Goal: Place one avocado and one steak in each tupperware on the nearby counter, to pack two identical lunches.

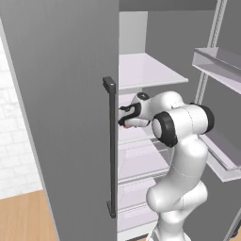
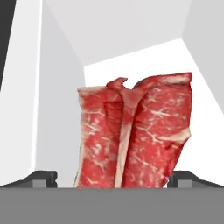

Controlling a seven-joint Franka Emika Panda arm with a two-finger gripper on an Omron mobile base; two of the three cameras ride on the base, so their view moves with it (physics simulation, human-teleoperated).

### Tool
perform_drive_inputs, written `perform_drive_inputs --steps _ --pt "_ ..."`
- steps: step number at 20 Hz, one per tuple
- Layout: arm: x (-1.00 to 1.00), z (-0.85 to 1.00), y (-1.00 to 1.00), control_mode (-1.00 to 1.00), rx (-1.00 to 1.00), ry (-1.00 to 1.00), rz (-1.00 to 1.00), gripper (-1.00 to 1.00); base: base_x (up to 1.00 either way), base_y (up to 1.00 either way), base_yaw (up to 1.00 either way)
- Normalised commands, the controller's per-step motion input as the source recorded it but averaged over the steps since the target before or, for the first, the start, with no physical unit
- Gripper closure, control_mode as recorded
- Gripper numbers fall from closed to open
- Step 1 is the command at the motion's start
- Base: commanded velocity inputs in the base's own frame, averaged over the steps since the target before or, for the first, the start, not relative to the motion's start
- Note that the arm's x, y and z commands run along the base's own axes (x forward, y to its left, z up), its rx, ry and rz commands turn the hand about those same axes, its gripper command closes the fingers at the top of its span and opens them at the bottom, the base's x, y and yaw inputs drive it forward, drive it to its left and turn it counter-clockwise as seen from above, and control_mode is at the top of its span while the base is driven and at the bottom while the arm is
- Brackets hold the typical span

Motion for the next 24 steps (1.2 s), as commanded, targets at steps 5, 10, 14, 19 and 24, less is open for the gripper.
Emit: perform_drive_inputs --steps 5,10,14,19,24 --pt "0.2 -0.28 -0.01 -1.0 0.0 0.0 0.0 -1.0 0.0 0.0 0.0" --pt "0.0 -0.41 -0.02 -1.0 0.0 0.02 0.0 -1.0 0.0 0.0 0.0" --pt "-0.05 -0.5 0.0 -1.0 0.0 0.03 0.0 1.0 0.0 0.0 0.0" --pt "-0.16 -0.3 0.0 -1.0 0.0 0.0 0.0 1.0 0.0 0.0 0.0" --pt "-0.3 -0.12 0.0 -1.0 0.0 -0.01 0.0 1.0 0.0 0.0 0.0"
